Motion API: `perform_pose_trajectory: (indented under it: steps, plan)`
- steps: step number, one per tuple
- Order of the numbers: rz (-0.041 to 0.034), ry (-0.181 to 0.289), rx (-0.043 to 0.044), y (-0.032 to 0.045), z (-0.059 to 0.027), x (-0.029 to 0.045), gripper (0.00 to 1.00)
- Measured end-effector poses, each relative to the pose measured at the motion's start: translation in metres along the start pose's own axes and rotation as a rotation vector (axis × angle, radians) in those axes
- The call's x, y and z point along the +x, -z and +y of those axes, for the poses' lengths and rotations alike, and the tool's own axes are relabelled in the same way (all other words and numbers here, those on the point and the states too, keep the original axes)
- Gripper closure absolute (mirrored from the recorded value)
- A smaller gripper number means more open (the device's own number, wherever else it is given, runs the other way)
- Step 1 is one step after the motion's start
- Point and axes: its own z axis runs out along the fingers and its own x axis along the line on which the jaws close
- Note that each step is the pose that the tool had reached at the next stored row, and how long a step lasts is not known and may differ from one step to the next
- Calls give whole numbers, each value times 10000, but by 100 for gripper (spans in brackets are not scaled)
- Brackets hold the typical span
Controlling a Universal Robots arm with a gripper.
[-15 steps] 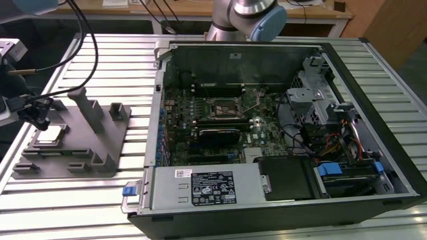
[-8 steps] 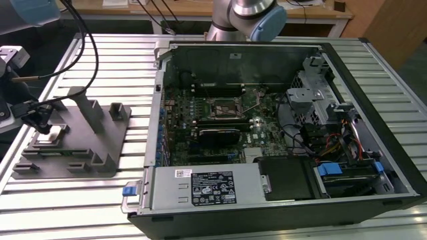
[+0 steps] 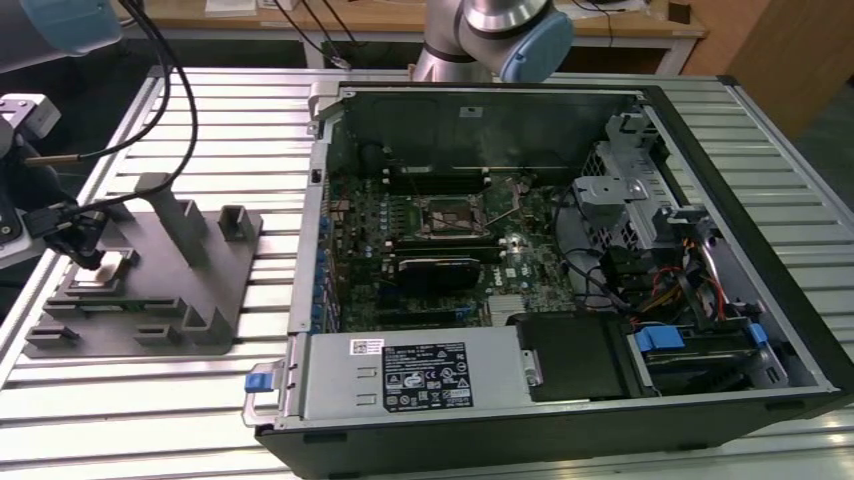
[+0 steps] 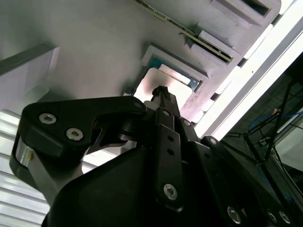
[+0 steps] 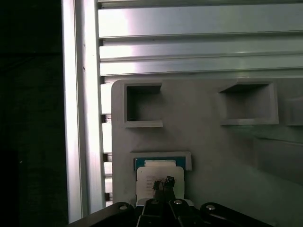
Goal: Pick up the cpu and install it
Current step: 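Pick up the cpu and move it towards the insertion slot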
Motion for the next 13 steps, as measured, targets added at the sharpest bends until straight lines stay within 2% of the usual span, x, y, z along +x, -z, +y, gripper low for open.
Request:
perform_pose_trajectory:
  steps: [5,13]
  plan:
    - [0,1,-2,-31,-3,8,89]
    - [1,0,-17,-34,-2,10,89]
